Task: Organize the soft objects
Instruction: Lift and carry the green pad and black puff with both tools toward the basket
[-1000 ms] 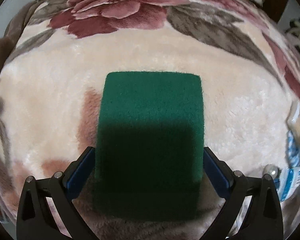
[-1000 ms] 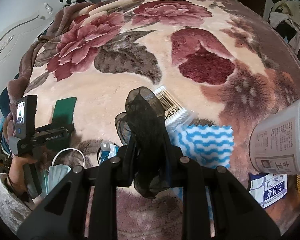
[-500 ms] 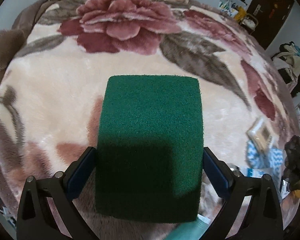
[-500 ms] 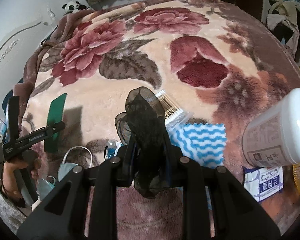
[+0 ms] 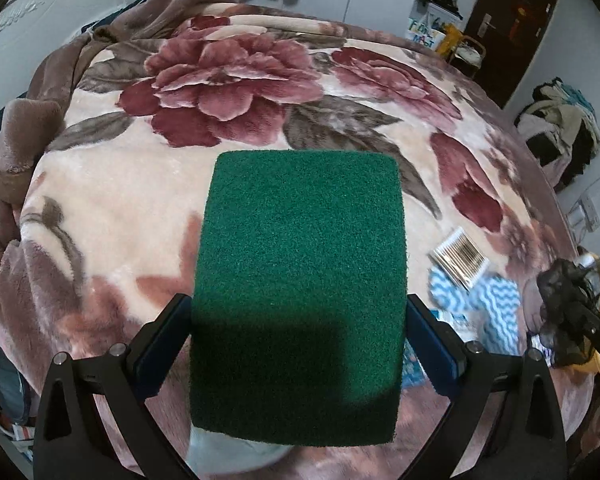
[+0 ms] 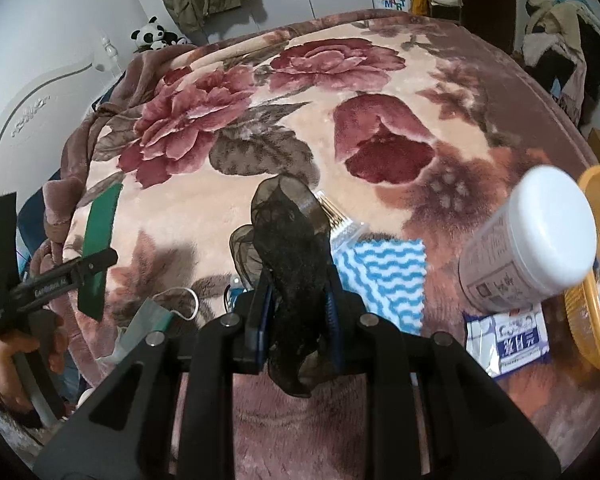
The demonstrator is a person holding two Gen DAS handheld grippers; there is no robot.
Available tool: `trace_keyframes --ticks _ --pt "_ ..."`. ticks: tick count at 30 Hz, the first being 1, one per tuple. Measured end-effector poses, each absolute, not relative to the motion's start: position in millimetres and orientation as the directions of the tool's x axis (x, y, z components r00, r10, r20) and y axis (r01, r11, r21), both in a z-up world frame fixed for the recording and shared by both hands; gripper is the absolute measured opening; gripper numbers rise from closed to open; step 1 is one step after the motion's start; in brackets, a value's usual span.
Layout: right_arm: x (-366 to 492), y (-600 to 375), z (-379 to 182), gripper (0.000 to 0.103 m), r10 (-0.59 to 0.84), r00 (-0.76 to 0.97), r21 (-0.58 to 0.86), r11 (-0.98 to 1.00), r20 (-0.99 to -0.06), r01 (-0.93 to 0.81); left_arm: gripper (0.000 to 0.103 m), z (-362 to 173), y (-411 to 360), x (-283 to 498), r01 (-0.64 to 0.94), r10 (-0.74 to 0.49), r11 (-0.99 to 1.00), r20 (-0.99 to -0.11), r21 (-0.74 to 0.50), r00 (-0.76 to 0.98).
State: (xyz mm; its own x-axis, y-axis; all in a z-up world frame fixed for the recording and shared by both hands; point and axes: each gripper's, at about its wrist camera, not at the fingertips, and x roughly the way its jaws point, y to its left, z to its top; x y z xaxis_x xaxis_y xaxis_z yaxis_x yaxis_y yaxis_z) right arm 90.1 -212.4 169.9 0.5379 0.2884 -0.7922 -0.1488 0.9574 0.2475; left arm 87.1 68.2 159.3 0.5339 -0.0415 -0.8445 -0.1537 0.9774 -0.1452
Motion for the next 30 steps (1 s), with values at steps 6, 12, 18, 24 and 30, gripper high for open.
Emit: trace_keyframes --ticks 6,12,18,24,30 --pt "78 -230 165 0.024 0.279 0.537 0.262 0.959 -0.796 -0.110 0.102 158 46 71 -0.126 -0.052 0.982 -0.850 -0.138 0.524" --pt "69 -243 163 0.024 0.277 0.534 0.271 0.958 -0.799 -0.092 0.102 155 29 63 -0.108 -0.069 0.984 -0.856 -0.143 0.513" --pt "66 -253 162 0.024 0.272 0.532 0.274 0.959 -0.802 -0.078 0.102 152 19 63 -0.097 -0.076 0.985 -0.863 -0.143 0.499" --pt "64 -257 161 0.024 0.270 0.532 0.275 0.959 -0.802 -0.073 0.102 150 14 65 -0.089 -0.080 0.986 -0.867 -0.141 0.492" --pt "65 -259 161 0.024 0.271 0.533 0.275 0.959 -0.802 -0.074 0.102 148 11 68 -0.080 -0.081 0.987 -0.873 -0.136 0.482"
